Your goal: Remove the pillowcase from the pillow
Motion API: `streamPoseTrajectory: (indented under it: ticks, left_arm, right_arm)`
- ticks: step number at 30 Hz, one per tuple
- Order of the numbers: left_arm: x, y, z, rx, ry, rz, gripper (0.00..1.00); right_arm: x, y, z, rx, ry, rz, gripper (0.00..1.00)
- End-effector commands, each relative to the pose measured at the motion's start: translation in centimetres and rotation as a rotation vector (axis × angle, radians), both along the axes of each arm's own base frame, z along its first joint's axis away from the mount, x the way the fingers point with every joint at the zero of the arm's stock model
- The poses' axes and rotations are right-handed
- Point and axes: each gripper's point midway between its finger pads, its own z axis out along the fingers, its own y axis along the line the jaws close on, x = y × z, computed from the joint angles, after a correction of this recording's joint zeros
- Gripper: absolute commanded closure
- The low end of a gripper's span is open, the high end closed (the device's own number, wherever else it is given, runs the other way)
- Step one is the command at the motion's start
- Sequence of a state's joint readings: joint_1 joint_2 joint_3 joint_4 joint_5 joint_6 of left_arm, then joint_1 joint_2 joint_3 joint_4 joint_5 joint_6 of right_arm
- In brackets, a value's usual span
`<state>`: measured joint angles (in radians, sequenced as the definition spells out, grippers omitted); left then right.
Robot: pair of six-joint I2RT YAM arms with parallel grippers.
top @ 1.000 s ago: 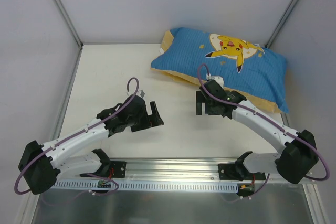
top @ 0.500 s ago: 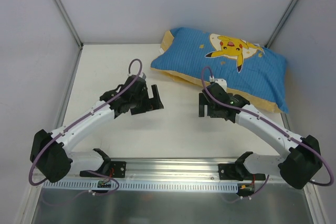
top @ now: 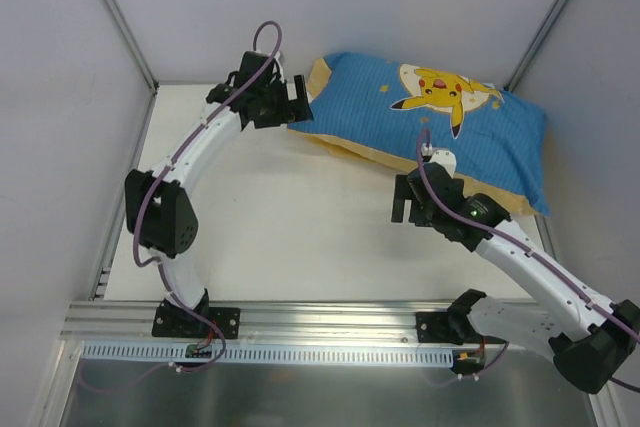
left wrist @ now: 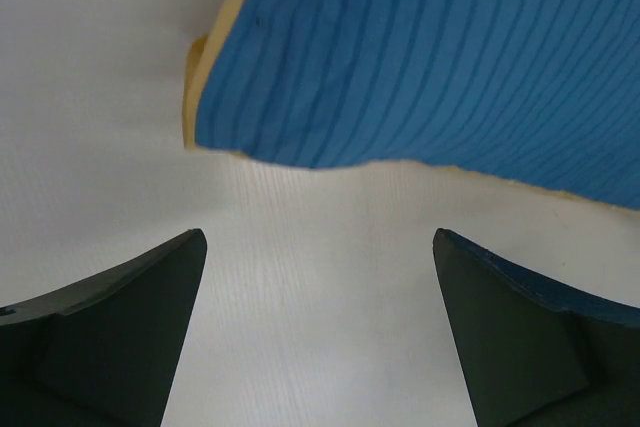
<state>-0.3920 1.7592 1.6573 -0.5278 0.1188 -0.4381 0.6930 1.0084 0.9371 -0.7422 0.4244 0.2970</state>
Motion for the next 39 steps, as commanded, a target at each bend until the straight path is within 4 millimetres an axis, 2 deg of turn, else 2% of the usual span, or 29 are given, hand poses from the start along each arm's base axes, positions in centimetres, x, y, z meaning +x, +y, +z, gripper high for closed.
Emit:
streamPoseTrajectory:
  ticks: [1,2,3,5,6,7,11,12,13,15,16,17,18,19,20,21,22,23,24,25,26,28,29,30,31,32,33,35,39]
  left_arm:
    - [4.5,0.0,-1.5,-0.039,0.026,-0.041,0.01]
    - [5.8,-0.2,-0.5,-0.077,0.01,-0.039,0.01]
    - [7.2,-0.1,-2.8,-0.092,0.059,-0.026,0.01]
    - [8.6,-1.3,-2.3,-0.148,0.058,-0.036,0.01]
    - [9.2,-1.9,-4.0,-0.158,0.092,-0.036,0.01]
    - [9.5,-3.1,-3.2,-0.202,0.091,-0.052,0.01]
    - [9.3,-6.4,-5.3,-0.265,0.159,-0.12,0.04]
    - [9.1,-6.9,-6.0,-0.276,0.182,-0.136,0.13]
    - [8.8,-7.3,-6.1,-0.29,0.194,-0.154,0.45]
    - [7.3,-7.4,-6.1,-0.315,0.236,-0.177,0.93]
    - [6.6,-7.3,-6.0,-0.319,0.248,-0.173,1.0]
    - [5.1,-6.8,-7.7,-0.302,0.305,-0.162,1.0]
    - [4.2,-6.5,-6.1,-0.297,0.281,-0.166,1.0]
    - [2.6,-5.9,-7.6,-0.269,0.324,-0.158,1.0]
    - [1.6,-5.7,-7.5,-0.257,0.327,-0.154,1.0]
    - [0.8,-5.0,-5.6,-0.246,0.287,-0.135,1.0]
    - [-0.9,-4.2,-6.9,-0.229,0.333,-0.116,1.0]
    - [-1.8,-3.7,-6.5,-0.222,0.33,-0.109,1.0]
    - [-2.8,-3.0,-4.4,-0.22,0.28,-0.104,1.0]
    - [-4.7,-2.1,-5.5,-0.194,0.302,-0.122,1.0]
    - [-5.9,-1.3,-3.1,-0.202,0.242,-0.134,1.0]
    - [-7.9,1.8,-4.2,-0.185,0.261,-0.066,1.0]
    - [-8.3,3.1,-3.7,-0.19,0.242,-0.036,1.0]
    - [-9.2,4.3,-1.6,-0.207,0.18,-0.011,1.0]
    - [-9.6,6.5,-2.1,-0.211,0.189,0.061,1.0]
    - [-10.2,7.5,-0.3,-0.224,0.127,0.082,1.0]
    - [-10.5,8.6,-0.6,-0.218,0.121,0.116,1.0]
    - [-11.4,9.3,0.6,-0.223,0.086,0.126,1.0]
    - [-12.8,9.8,0.7,-0.213,0.105,0.138,1.0]
  right_arm:
    - [-1.1,-1.6,0.0,-0.034,0.004,-0.03,0.04]
    - [-1.3,-1.8,-0.1,-0.036,0.003,-0.033,0.04]
    - [-1.5,-2.1,-0.2,-0.04,0.005,-0.04,0.04]
    - [-1.9,-2.8,-0.2,-0.052,-0.002,-0.061,0.04]
    - [-2.2,-3.2,-0.6,-0.053,0.007,-0.078,0.04]
    - [-2.3,-3.5,-0.6,-0.048,-0.005,-0.09,0.04]
    - [-2.4,-4.5,-0.8,-0.065,-0.008,-0.12,0.04]
    - [-2.5,-5.2,-0.8,-0.083,0.002,-0.134,0.04]
    - [-2.2,-6.7,-0.3,-0.091,-0.002,-0.191,0.04]
    - [-2.2,-8.2,0.1,-0.061,0.016,-0.234,0.04]
    - [-2.0,-9.5,0.2,-0.012,0.043,-0.279,0.04]
    - [-1.8,-9.9,0.2,0.021,0.053,-0.296,0.04]
    - [-1.3,-11.5,0.4,0.055,0.054,-0.368,0.04]
    - [-0.9,-10.8,0.7,0.131,0.068,-0.336,0.04]
    - [-0.6,-10.7,0.8,0.19,0.084,-0.343,0.04]
    - [0.3,-12.0,0.7,0.272,0.102,-0.415,0.04]
    - [0.9,-9.9,1.4,0.438,0.121,-0.343,0.04]
    - [1.8,-10.1,1.8,0.512,0.114,-0.372,0.04]
    - [2.8,-10.9,1.5,0.543,0.132,-0.416,0.04]
    - [3.4,-10.8,1.7,0.574,0.135,-0.413,0.04]
    - [4.3,-11.0,2.1,0.601,0.114,-0.431,0.03]
    - [4.8,-11.3,2.2,0.634,0.099,-0.447,0.03]
    - [5.1,-11.6,2.3,0.63,0.078,-0.455,0.03]
    - [5.1,-11.7,1.9,0.635,0.079,-0.474,0.03]
    - [5.2,-11.7,1.9,0.643,0.065,-0.477,0.03]
    - [5.8,-11.7,2.3,0.656,0.031,-0.467,0.03]
    - [5.7,-11.0,1.9,0.7,0.036,-0.458,0.03]
    - [7.0,-10.8,2.5,0.738,-0.046,-0.426,0.04]
    - [8.0,-11.2,1.1,0.773,-0.08,-0.467,0.04]
